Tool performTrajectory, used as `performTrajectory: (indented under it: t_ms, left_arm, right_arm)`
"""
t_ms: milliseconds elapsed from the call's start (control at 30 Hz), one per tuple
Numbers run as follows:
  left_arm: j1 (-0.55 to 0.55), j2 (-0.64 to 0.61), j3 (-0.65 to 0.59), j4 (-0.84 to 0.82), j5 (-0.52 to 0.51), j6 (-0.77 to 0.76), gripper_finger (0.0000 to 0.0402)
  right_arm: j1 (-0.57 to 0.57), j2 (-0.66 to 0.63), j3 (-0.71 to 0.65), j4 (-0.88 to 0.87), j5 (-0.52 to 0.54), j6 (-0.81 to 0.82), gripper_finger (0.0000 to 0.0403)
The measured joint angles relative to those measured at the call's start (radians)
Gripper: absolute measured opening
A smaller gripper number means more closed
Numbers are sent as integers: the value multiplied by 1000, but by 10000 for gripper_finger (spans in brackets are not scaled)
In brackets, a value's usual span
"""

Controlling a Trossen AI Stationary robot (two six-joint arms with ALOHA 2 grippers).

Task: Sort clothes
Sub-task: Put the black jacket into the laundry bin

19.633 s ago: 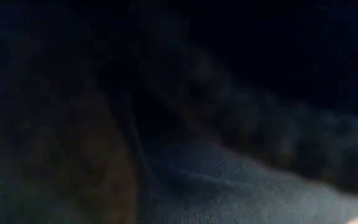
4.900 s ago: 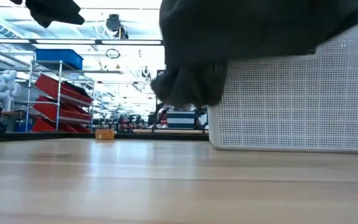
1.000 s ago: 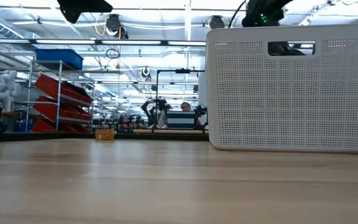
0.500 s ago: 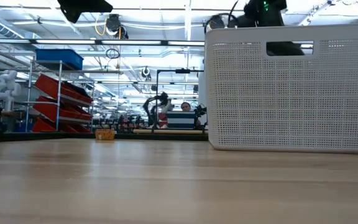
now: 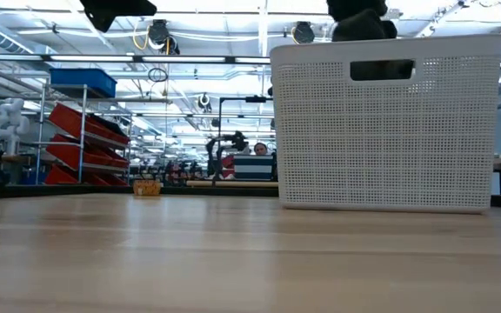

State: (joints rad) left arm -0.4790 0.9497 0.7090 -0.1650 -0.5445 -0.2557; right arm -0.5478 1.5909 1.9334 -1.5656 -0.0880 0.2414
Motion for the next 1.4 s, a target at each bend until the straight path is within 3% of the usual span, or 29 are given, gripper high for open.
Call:
performTrajectory:
  t_ms: [233,467,633,700,800,867,1000,1233,1400]
  left_arm:
    - [0,0,0,0,1,0,154]
    - [4,0,0,0,1,0,154]
    - [7,0,0,0,-2,0,154]
    - [7,0,0,0,-2,0,154]
    - [7,0,0,0,-2,0,154]
    - [7,0,0,-1,-2,4,154]
    - [12,0,0,0,-3,26,154]
    - [21,0,0,-1,-5,27,154]
    - [21,0,0,0,-5,26,154]
  right_arm:
    - [0,-2,144,-1,12,-20,238]
    - [-1,14,141,108,55,-126,217]
    - [14,62,11,253,36,-281,189]
    - [17,60,-61,339,28,-308,146]
    - [19,59,-176,414,13,-348,45]
    - [18,60,-239,448,-47,-365,15]
    - [8,56,-355,486,-67,-370,5]
    - [-40,52,-512,459,73,-331,0]
    - [-47,54,-598,445,69,-336,0]
